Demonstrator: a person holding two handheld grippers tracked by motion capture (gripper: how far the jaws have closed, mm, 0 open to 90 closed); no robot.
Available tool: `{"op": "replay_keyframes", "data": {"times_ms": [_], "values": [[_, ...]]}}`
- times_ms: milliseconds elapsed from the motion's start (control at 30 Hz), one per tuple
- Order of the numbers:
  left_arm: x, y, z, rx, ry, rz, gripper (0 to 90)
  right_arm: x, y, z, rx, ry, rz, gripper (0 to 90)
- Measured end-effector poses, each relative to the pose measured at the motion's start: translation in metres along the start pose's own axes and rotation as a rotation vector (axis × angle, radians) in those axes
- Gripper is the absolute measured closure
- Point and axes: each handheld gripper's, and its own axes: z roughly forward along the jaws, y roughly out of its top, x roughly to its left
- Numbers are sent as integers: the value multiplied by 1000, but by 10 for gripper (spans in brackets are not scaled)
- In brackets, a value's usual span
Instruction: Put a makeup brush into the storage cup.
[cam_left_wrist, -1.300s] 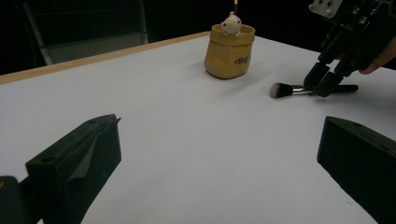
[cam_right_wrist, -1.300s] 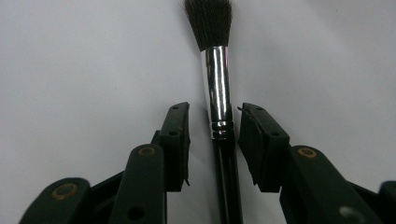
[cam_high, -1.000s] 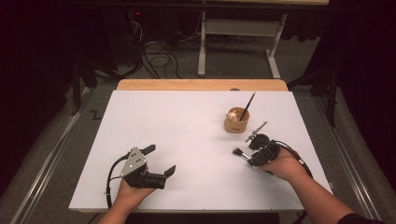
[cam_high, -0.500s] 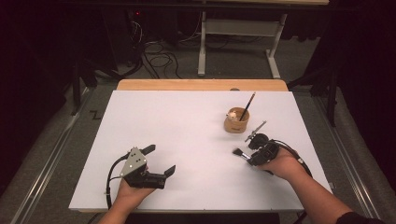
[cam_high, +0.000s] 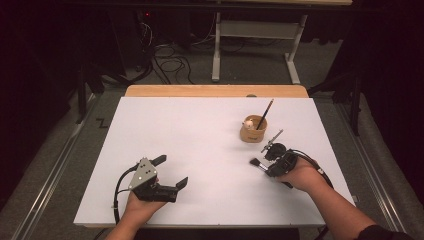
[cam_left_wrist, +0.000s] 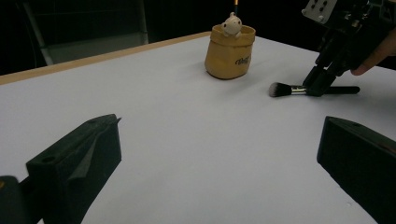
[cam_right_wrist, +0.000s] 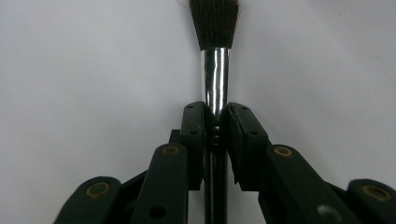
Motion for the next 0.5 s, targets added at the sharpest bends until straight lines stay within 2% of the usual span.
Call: {"op": "replay_keyframes", "data": {"times_ms": [433,500], "values": [[0,0,0,0,1,-1,5,0,2,-1,8,-11,-22,798],[0,0,0,0,1,-1,5,1,1,-3,-2,-11,3,798]]}}
